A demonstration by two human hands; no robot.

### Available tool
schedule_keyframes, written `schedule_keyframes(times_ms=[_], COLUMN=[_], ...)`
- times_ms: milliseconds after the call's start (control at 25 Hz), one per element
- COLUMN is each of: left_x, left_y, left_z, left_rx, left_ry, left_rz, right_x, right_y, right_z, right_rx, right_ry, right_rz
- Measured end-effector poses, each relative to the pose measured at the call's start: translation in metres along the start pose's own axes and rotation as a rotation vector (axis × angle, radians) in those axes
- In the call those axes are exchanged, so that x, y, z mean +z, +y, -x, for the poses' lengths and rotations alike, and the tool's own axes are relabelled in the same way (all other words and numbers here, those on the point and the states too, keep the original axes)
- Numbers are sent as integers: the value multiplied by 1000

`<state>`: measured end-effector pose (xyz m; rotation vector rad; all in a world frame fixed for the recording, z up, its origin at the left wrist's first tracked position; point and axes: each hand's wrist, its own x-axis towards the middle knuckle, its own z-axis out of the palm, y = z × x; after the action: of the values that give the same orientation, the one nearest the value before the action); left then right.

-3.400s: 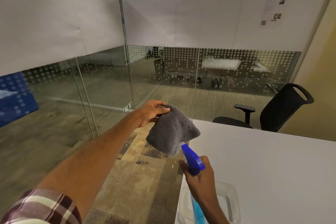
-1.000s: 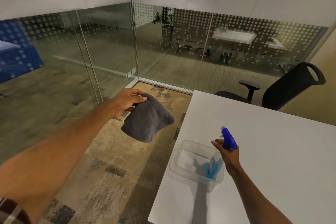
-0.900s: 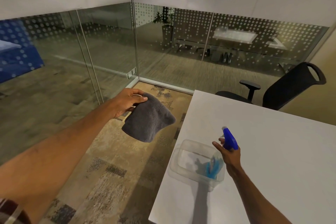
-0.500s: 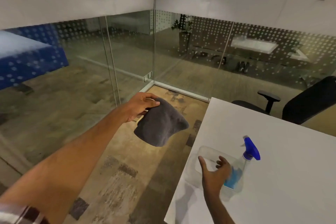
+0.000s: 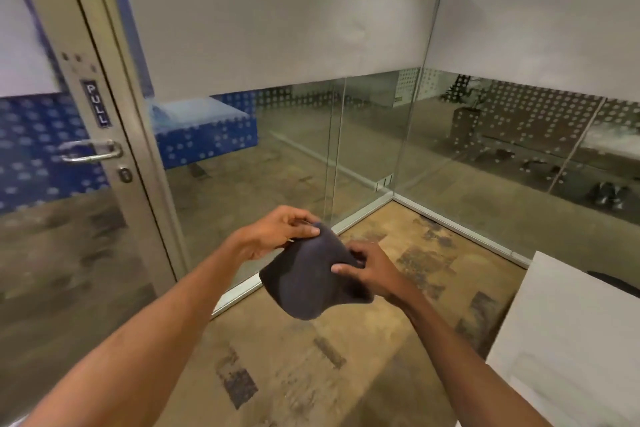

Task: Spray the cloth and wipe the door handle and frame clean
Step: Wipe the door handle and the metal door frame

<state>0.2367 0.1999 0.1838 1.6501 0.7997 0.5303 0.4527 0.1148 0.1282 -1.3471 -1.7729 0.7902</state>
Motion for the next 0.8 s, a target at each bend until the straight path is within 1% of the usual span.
schedule_keyframes(times_ms=[80,160,240,320,400,440,520,560,600,720,760,800], left_x=[-34,-62,-86,-100,-107,-111,-121,-128,-135,-163,-174,-185], left_y=[-15,-38,-67,-100,-129,-141,-152,-152,-152,-161,-166,-172], left_z=[33,66,105,141,176,193,217,226,230,239,242,245], left_rx=[-7,-88,-273,-387,-387,-340,-213,-154,-122,-124,-103,-65], left_ry=[98,242,307,349,435,454,472,511,588,865,917,935], left_rz=[37,140,322,612,953,1099,1289,1308,1251,901,812,732], right_x=[39,76,114,147,177,192,220,234,246,285,297,308], right_y=[-18,-39,-61,-79,-95,-102,-111,-114,-116,-121,-123,-123], right_z=[-16,-28,-39,-51,-65,-73,-89,-98,-108,-138,-149,-160], right_rx=[-11,-3,11,28,48,68,123,153,182,263,283,294], right_ry=[-46,-99,-163,-214,-254,-272,-285,-282,-268,-223,-216,-219], right_rz=[-86,-185,-293,-418,-514,-562,-647,-666,-664,-614,-622,-648])
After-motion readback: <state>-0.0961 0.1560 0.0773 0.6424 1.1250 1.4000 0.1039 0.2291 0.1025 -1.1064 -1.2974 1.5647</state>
